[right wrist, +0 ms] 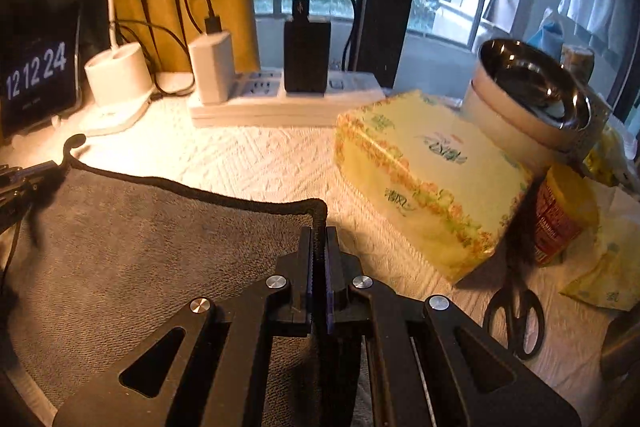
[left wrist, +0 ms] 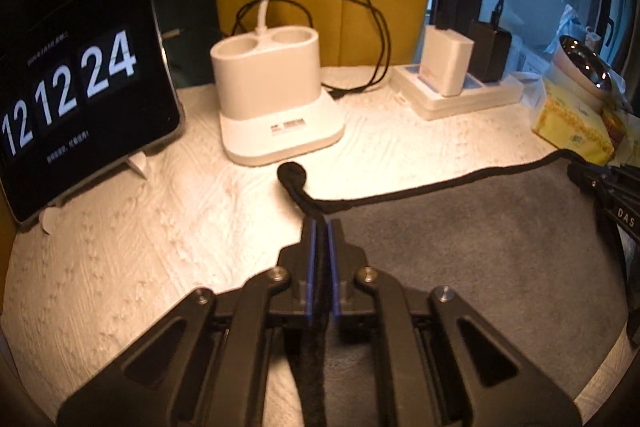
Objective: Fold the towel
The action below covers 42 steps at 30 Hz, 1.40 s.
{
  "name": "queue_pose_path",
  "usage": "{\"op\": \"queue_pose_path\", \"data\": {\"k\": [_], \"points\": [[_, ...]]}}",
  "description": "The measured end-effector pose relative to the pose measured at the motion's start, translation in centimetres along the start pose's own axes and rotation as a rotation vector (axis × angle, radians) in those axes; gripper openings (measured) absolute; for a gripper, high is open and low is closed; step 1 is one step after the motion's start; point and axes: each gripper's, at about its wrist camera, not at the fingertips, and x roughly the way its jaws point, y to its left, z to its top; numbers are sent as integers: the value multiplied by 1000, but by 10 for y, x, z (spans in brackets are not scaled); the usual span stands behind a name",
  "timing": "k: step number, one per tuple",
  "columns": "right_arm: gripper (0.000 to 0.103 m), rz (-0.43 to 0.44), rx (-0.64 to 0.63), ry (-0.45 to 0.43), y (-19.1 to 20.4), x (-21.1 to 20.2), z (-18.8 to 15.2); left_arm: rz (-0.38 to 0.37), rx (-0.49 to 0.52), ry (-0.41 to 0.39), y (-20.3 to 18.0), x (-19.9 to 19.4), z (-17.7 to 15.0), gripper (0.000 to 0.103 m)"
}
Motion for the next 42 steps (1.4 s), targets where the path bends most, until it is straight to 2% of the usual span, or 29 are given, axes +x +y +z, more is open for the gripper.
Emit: {"op": "queue_pose_path", "data": {"k": [7, 10, 15, 18, 19, 20, 22, 24, 26, 32, 42], "points": [[5, 1, 10, 35, -3, 5, 0, 8, 7, 33, -2, 6, 0, 11], [6, -9, 2, 39, -1, 6, 0, -10, -13, 41, 2, 7, 0, 13], [10, -2, 17, 42, -3, 8, 0, 5, -28, 44, 5, 7, 2, 21], [23, -18, 49, 44, -8, 9, 1, 28, -42, 42, 7, 5, 3, 30], [25, -14, 64, 46, -11, 9, 1, 26, -48, 40, 8, 4, 4, 39], [29, -13, 74, 49, -13, 9, 1, 14, -59, 38, 9, 1, 4, 53], [37, -7, 96, 49, -17, 8, 1, -8, -71, 18, 12, -8, 5, 65], [47, 6, 115, 46, -19, 5, 1, 0, -58, -20, 11, -22, 6, 71], [52, 9, 117, 32, -18, -3, 2, 8, -46, -37, 10, -30, 5, 75], [56, 9, 118, -3, -14, -27, 0, -15, -54, -88, 9, -66, 0, 81], [56, -8, 94, -65, -8, -80, -17, -74, -64, -151, -1, -113, -19, 82]]}}
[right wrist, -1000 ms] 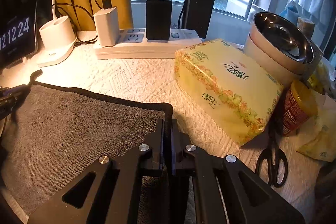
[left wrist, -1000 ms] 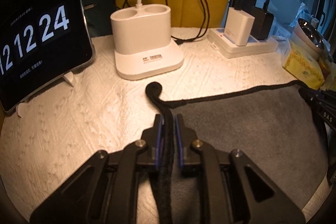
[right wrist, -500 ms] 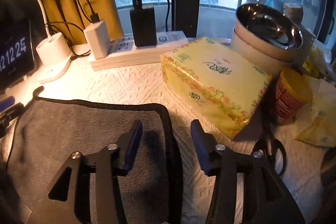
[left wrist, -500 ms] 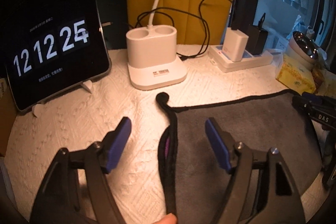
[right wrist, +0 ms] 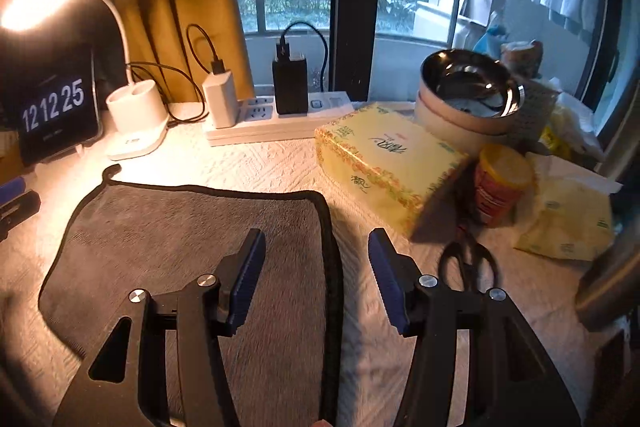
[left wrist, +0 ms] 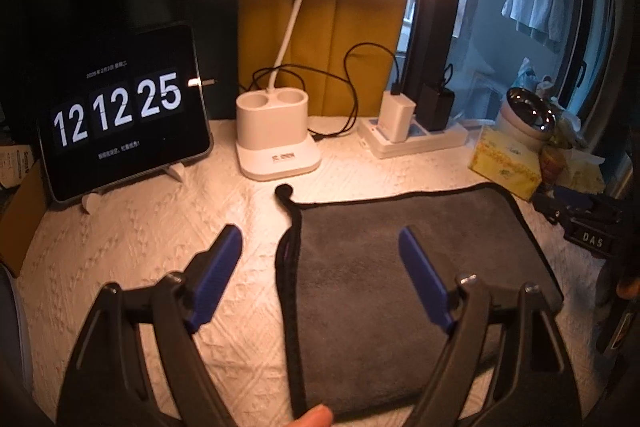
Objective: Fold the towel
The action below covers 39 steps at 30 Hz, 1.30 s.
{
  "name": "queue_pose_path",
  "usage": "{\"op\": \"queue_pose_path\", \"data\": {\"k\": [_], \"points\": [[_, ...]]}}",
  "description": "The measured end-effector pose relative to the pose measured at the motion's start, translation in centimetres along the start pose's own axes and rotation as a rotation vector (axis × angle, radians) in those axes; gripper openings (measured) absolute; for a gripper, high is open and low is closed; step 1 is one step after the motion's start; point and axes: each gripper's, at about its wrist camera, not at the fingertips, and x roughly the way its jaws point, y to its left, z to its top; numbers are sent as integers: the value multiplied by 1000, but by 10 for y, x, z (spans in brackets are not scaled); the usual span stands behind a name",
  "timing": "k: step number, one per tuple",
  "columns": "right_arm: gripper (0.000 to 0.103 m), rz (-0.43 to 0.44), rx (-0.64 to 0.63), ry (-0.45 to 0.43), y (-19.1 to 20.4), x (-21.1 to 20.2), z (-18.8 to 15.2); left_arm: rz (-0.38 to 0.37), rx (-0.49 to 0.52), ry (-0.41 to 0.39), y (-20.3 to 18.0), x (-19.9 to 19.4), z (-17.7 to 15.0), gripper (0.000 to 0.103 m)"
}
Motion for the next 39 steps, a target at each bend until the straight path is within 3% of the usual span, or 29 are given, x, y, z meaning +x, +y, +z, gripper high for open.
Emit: {"op": "queue_pose_path", "data": {"k": [13, 20, 39], "points": [[56, 12, -63, -116, 17, -80, -23, -58, -5, -120, -15, -87, -20, 82], [56, 39, -31, -171, 24, -117, -42, -78, -12, -168, -20, -127, -27, 82], [56, 60, -32, -269, 40, -204, -90, -66, 3, -261, -34, -199, -81, 82]]}}
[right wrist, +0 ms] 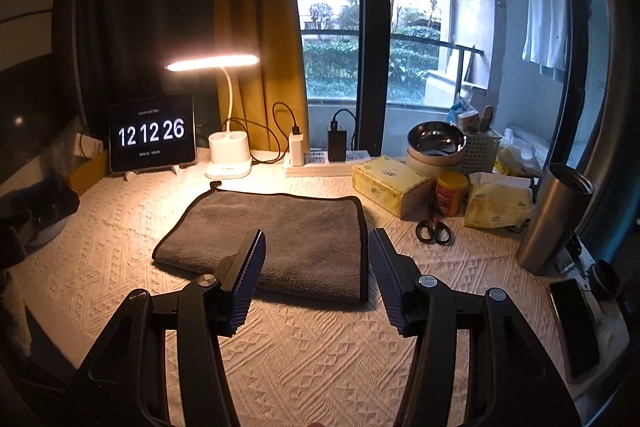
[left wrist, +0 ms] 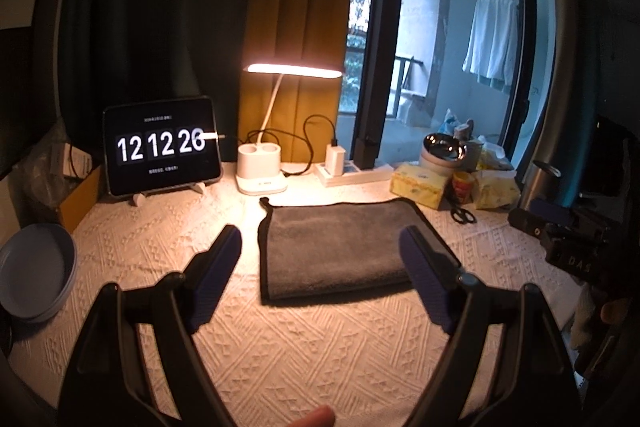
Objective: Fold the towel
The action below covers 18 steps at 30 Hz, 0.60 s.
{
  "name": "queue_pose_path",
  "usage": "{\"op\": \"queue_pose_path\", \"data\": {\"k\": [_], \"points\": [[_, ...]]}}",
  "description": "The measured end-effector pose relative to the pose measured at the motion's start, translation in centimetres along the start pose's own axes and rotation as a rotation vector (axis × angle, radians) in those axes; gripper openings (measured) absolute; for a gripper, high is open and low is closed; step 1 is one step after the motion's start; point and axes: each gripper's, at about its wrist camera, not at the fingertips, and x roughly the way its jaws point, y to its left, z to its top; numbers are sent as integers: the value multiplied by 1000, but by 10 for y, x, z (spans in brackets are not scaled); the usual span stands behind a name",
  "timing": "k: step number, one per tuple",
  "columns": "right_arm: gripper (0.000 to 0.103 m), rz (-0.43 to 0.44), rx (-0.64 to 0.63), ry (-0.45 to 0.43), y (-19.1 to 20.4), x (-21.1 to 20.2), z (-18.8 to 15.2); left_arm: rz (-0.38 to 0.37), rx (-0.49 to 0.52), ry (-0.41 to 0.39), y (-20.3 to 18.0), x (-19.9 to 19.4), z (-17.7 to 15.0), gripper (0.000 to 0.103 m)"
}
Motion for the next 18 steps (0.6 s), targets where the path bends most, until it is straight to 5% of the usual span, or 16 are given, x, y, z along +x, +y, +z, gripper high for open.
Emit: {"op": "queue_pose_path", "data": {"k": [18], "points": [[56, 25, 9, -79, 15, -51, -38, -14, -28, -104, -9, -55, -49, 82]]}}
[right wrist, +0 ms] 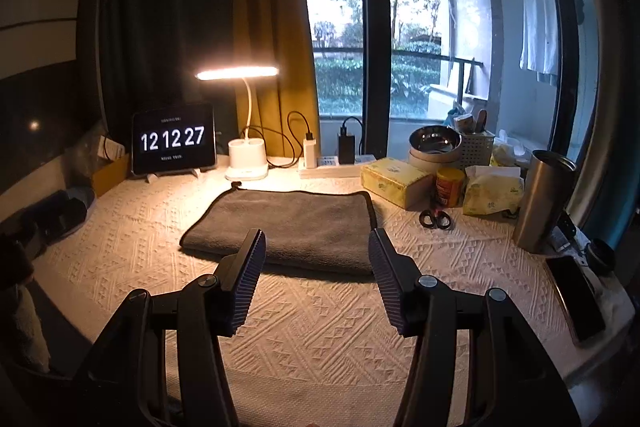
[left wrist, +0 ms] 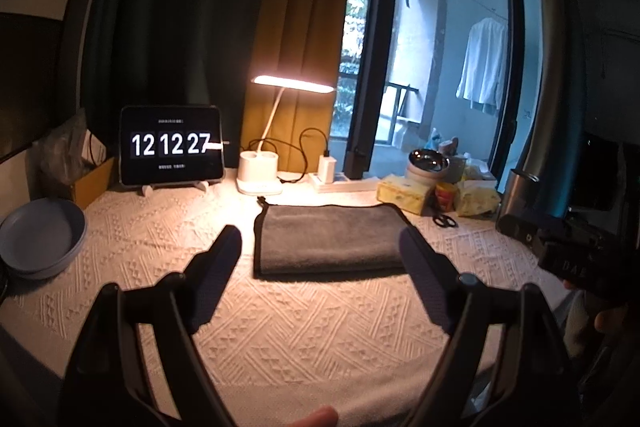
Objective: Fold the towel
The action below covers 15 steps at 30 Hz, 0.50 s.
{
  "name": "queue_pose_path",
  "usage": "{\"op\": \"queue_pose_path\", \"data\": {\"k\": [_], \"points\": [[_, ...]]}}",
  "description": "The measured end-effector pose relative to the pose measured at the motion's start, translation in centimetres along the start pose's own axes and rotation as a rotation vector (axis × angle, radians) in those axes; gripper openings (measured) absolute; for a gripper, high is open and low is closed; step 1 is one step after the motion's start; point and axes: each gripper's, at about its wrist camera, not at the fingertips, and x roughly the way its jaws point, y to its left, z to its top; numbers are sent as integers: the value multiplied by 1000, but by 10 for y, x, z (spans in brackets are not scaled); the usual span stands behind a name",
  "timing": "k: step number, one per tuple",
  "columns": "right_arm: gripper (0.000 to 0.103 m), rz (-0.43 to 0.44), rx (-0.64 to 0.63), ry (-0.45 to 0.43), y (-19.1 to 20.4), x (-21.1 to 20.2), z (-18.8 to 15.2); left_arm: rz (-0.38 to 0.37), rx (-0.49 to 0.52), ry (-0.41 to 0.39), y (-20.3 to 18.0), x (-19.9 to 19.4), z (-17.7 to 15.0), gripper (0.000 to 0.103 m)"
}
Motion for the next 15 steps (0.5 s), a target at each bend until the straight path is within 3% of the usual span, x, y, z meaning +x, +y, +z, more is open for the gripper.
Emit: {"op": "queue_pose_path", "data": {"k": [4, 15], "points": [[56, -13, -21, -45, 7, -15, -4, -1, -16, -20, 0, -11, -6, 82], [56, 7, -60, -136, 25, -51, -21, 37, 13, -171, -4, -54, -16, 82]]}}
